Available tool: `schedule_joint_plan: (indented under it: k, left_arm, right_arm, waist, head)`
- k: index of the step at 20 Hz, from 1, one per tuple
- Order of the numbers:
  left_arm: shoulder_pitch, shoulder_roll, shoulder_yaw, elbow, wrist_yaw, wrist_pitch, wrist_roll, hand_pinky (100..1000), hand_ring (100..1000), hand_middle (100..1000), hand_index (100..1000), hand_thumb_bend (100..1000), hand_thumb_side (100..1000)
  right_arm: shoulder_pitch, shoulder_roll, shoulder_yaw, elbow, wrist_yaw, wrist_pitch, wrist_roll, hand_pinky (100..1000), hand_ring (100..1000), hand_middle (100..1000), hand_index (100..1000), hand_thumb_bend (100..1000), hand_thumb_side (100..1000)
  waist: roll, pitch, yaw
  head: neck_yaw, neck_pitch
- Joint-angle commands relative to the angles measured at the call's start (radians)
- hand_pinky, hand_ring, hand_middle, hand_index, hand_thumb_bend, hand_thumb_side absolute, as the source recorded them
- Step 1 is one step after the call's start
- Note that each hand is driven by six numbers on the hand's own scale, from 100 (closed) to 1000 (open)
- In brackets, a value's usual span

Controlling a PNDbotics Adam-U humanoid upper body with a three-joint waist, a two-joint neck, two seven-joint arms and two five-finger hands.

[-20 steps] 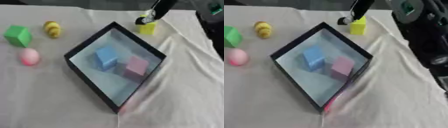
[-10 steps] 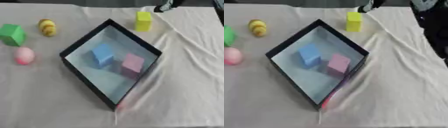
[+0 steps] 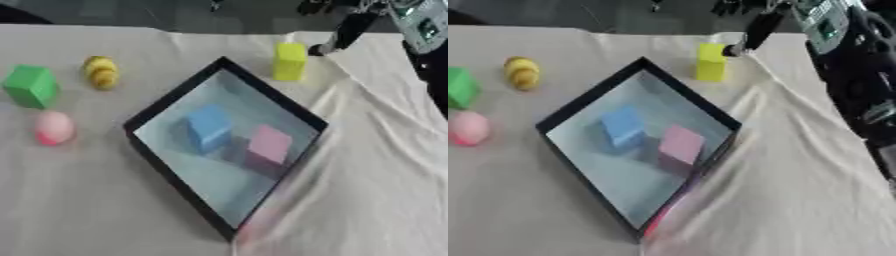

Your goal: Pick up objects on the table and place them in the box.

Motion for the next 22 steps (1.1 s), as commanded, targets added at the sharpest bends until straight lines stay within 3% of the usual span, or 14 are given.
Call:
schedule_joint_plan:
  k: [1,22]
  left_arm:
    - [-0.016,0.007,-0.002,-0.015,0.003,0.001,-0.01,816,776,742,795,174,739]
    - [-0.061,-0.001,-0.024,-0.025,0.004,0.011,-0.03,818,778,742,790,168,746]
  right_arm:
    - [-0.024,-0.004,-0.02,0.028,0.027,-0.009,-0.018,926,932,880,954,442,210]
    - [-0.036,0.007,-0.057,0.108,0.174,-0.006,-0.145,921,937,886,949,448,220]
  waist:
    - [0.003,0.002,0.004]
    - [-0.01,0.065,0.056]
  head:
    - [-0.006,-0.028]
    - [-0.044,-0.043]
